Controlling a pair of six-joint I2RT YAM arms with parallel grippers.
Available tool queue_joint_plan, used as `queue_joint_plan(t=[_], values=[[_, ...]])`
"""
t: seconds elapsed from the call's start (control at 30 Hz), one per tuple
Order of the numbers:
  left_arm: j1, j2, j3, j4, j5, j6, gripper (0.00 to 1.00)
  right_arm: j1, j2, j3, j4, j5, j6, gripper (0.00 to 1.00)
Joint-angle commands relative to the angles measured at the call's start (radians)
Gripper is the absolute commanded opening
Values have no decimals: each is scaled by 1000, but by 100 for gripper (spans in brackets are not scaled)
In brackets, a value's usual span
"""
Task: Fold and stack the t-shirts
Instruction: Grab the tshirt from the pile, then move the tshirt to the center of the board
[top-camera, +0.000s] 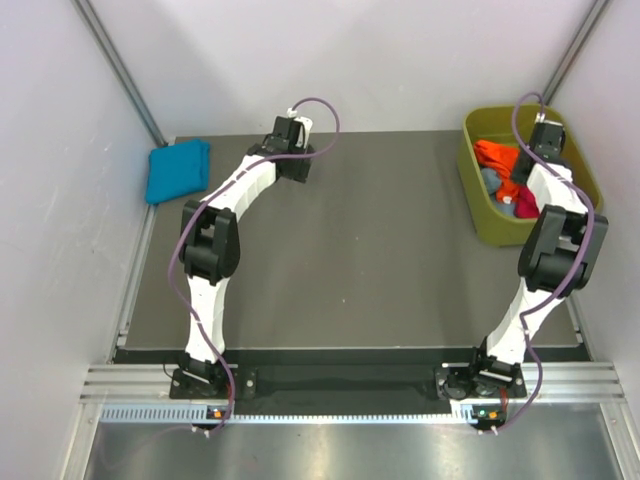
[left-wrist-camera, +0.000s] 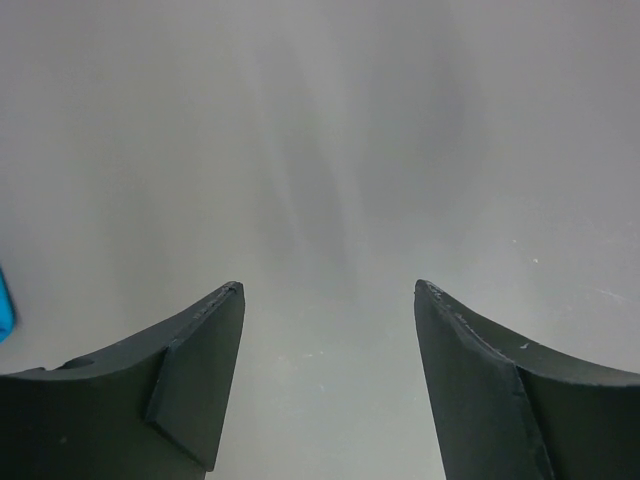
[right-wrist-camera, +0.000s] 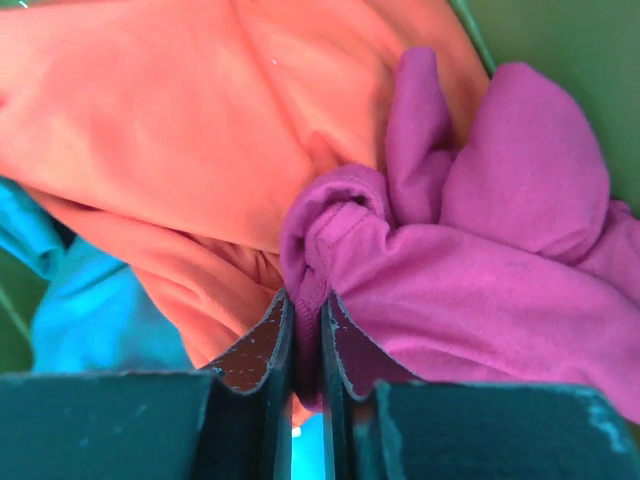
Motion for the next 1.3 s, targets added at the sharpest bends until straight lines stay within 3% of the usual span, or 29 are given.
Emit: queue_joint_plan(t=[0.0, 0.2, 0.37, 0.43, 0.6, 0.8, 1.03, 1.27], values=[[-2, -29, 33, 29, -38, -7, 73, -7, -111, 9, 11, -6, -11, 6], [-2, -81, 49, 37, -38, 26, 79, 10, -214, 81, -3, -87, -28, 6], [0, -150, 54, 48, -19, 71, 80, 21, -321, 125, 3, -320, -55, 22], [0, -181, 24, 51, -44, 65, 80, 26, -354, 126, 12, -350, -49, 24], [11, -277, -61, 25, -47, -15, 81, 50, -429, 179, -30, -420, -35, 20], [12, -463, -266, 46, -51, -58, 80, 137, -455, 306, -116, -466, -43, 0], [41, -648, -395, 59, -117, -30, 80, 331, -506, 417, -95, -476, -37, 0], [162, -757, -449, -3, 1, -168, 81, 518, -489, 589, -81, -511, -29, 0]])
